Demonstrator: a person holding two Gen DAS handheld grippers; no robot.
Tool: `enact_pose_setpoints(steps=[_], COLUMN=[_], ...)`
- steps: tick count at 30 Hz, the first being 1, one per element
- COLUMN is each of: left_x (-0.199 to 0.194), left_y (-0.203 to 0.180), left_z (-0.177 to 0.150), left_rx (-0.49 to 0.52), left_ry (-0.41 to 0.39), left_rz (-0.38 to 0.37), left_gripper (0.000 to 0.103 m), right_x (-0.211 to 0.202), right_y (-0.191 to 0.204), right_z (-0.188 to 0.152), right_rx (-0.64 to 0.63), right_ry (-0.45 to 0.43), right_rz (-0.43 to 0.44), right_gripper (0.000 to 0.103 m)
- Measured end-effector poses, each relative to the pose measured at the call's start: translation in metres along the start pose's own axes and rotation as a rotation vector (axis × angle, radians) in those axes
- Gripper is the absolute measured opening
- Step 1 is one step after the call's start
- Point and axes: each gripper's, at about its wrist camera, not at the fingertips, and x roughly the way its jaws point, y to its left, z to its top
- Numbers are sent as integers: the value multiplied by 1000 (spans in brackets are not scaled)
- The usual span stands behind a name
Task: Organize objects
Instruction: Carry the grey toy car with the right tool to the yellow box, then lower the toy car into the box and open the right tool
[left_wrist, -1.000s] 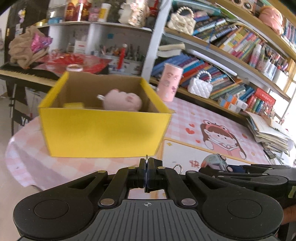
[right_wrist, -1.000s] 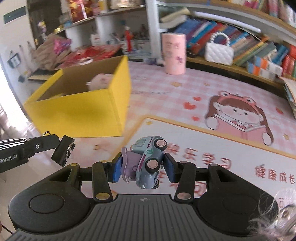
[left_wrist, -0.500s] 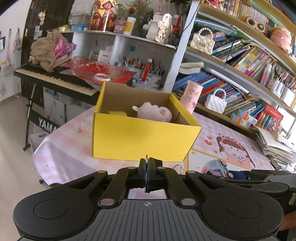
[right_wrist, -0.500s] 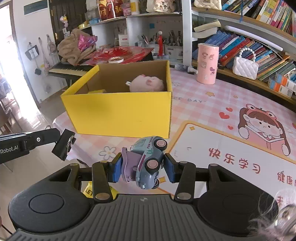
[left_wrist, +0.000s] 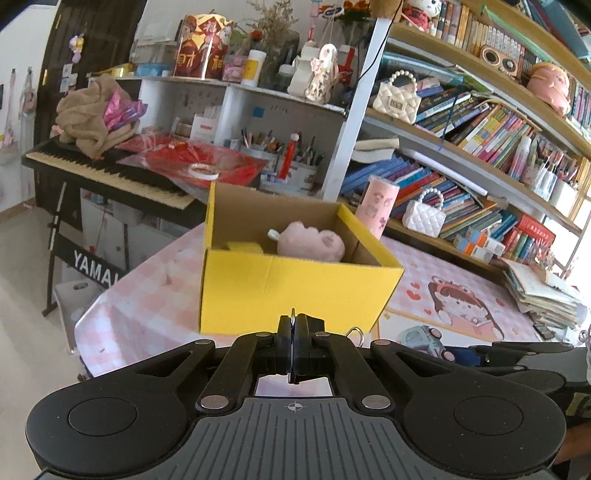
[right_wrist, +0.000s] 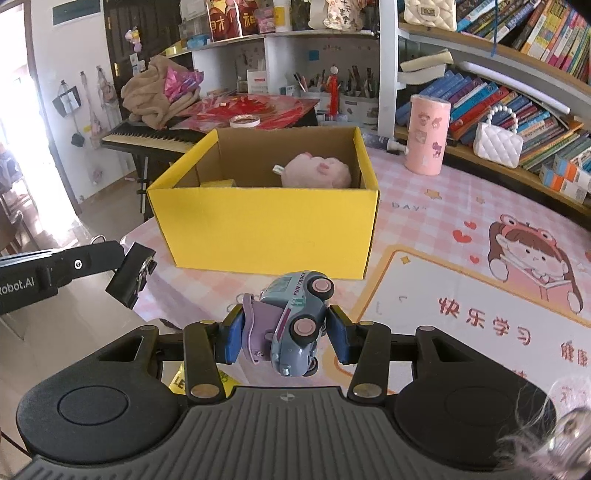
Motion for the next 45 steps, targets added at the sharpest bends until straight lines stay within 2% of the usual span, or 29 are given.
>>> enact_pose_setpoints(steps=[6,15,21,26,32,42,45], left_x=[15,46,80,102,127,156,159], left_y=[1,-4,-12,-19,-26,-40,-42], left_z=[25,69,81,81,79,73,71], left_rx=[-20,-26,-53,-53,-47,-21,-18], left_ry=[-59,-140,-130,-95,-47,8,15], left_rz=[1,44,89,118,146,159,160], left_gripper=[0,0,0,0,0,0,0], right_x=[6,43,92,130,147,145,136], right_y=[-3,-20,-31,-41,-49,-54,-56], right_z=[24,89,116,122,116,113,111], right_rx=[-41,-82,-154,-205,-229,-244,-243], right_ry=[-40,-153,-118,-36,39,25,-2], right_rz=[-10,8,21,54,113,178,165], right_gripper=[44,44,44,44,44,45,50])
